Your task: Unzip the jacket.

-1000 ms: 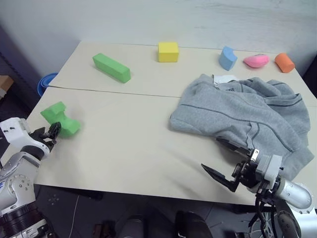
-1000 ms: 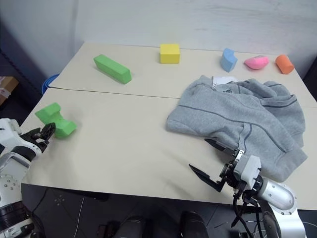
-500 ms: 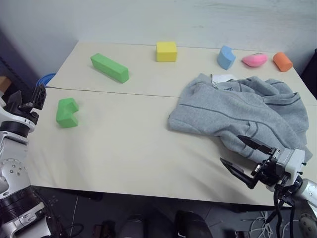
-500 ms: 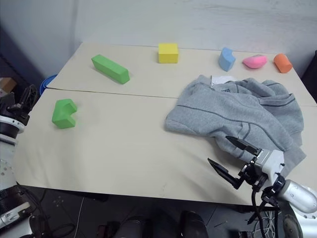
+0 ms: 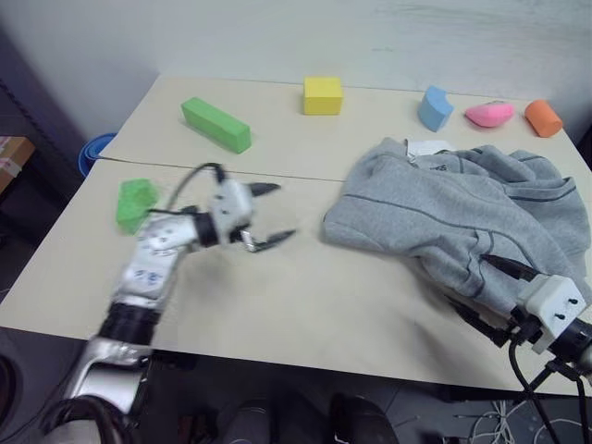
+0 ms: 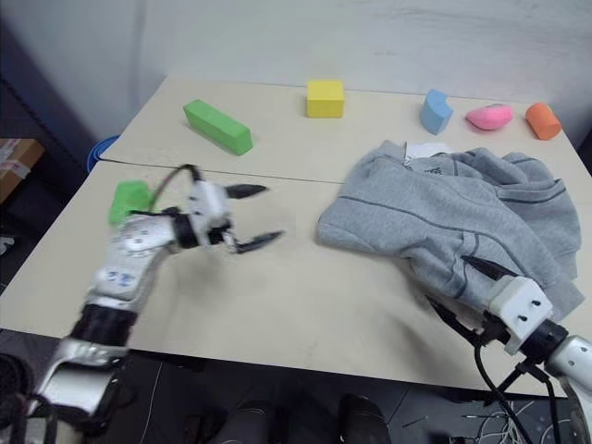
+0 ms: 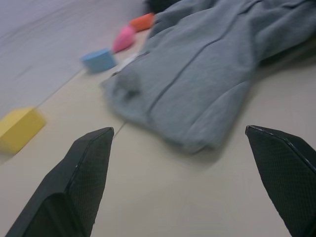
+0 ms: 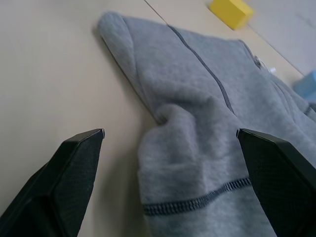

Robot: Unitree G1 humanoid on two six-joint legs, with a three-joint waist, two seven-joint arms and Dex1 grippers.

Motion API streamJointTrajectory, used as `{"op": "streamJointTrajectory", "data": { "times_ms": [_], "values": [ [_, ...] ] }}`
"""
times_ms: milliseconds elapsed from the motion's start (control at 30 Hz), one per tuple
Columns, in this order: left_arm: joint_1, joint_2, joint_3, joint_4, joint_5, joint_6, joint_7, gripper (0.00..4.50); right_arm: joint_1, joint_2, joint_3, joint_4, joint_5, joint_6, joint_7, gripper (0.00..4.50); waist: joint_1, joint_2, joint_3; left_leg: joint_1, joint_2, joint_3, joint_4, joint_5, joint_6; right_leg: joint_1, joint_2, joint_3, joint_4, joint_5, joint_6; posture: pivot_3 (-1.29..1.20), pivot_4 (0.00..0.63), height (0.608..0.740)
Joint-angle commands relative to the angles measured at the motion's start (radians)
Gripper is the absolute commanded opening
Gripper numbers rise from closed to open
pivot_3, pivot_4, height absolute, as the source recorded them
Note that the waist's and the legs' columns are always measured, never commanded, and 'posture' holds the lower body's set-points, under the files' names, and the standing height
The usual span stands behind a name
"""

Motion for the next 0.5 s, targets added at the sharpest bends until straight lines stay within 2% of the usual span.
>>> {"op": "streamJointTrajectory", "data": {
  "times_ms": [33,167,267,333,433,500],
  "values": [
    [-0.104,-0.104,-0.134,0.226,0.132,-0.140,-0.055,4.49,0.001,-0.003,-0.026,-0.048,-0.089,0.041,-0.086,4.50,0.000,0.000,0.000,-0.001,0.000,0.001,0.000,0.000,0.000,-0.001,0.001,-0.001,0.000,0.000,0.000,0.00,0.150,0.740],
    [-0.251,-0.248,-0.163,0.540,0.230,-0.254,0.056,4.49,-0.019,-0.001,0.010,-0.053,-0.134,0.085,-0.125,4.50,-0.002,-0.001,0.000,-0.009,-0.001,0.006,0.001,0.001,0.003,-0.011,0.002,0.000,0.001,0.002,0.003,0.00,0.150,0.740],
    [-0.354,-0.330,-0.187,0.745,0.316,-0.318,0.167,4.50,-0.039,0.004,0.052,-0.042,-0.182,0.072,-0.151,3.92,-0.003,-0.002,0.001,-0.013,-0.004,0.009,0.002,0.002,0.004,-0.015,0.001,0.000,0.003,0.002,0.004,0.00,0.150,0.740],
    [-0.404,-0.371,-0.192,0.841,0.363,-0.333,0.260,4.50,-0.063,0.015,0.066,-0.028,-0.215,0.074,-0.188,3.25,-0.002,-0.002,0.001,-0.013,-0.007,0.008,0.002,0.002,0.004,-0.015,0.000,0.000,0.003,0.002,0.004,0.00,0.150,0.740],
    [-0.456,-0.413,-0.185,0.939,0.407,-0.319,0.366,3.97,-0.086,0.025,0.075,-0.011,-0.251,0.078,-0.226,2.25,-0.001,-0.002,0.001,-0.013,-0.006,0.005,0.001,0.003,0.006,-0.015,-0.004,0.000,0.003,0.003,0.004,0.00,0.150,0.740],
    [-0.475,-0.424,-0.188,0.975,0.439,-0.320,0.429,3.36,-0.092,0.029,0.077,-0.009,-0.268,0.071,-0.240,1.53,-0.001,-0.002,0.001,-0.014,-0.007,0.005,0.001,0.004,0.008,-0.015,-0.005,0.000,0.003,0.003,0.006,0.00,0.150,0.740]
  ]
}}
